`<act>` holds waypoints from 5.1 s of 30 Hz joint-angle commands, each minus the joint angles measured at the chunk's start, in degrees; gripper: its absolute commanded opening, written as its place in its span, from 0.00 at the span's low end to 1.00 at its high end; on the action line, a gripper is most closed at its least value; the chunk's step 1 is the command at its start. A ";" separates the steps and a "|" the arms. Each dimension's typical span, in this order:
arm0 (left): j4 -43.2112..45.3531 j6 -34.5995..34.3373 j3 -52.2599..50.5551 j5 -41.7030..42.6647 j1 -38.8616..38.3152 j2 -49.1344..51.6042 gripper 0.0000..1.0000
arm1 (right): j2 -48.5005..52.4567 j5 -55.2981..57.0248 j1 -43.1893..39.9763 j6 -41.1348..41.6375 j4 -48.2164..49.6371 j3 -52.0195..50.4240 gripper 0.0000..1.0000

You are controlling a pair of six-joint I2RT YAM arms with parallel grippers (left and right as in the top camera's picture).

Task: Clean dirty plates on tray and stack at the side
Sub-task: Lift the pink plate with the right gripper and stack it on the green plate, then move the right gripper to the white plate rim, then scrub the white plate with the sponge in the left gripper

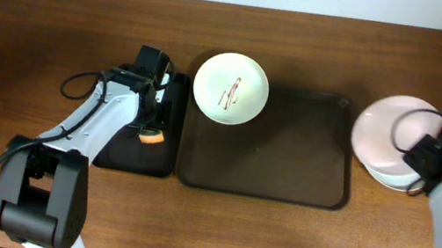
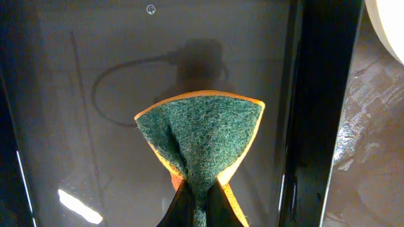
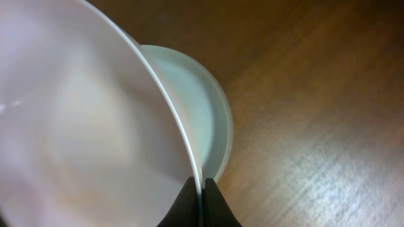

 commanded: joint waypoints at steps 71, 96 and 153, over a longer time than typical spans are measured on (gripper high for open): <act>0.76 1.16 -0.42 6.56 0.24 0.55 0.00 | 22.23 -27.39 37.51 -1.27 3.21 5.75 0.04; 18.58 -29.81 -0.48 34.45 -15.15 7.19 0.00 | 22.38 -26.58 37.51 -1.25 2.21 5.73 0.07; 14.99 -18.32 -0.15 5.57 -13.46 12.83 0.00 | 27.26 -25.14 37.44 2.67 1.11 4.87 0.15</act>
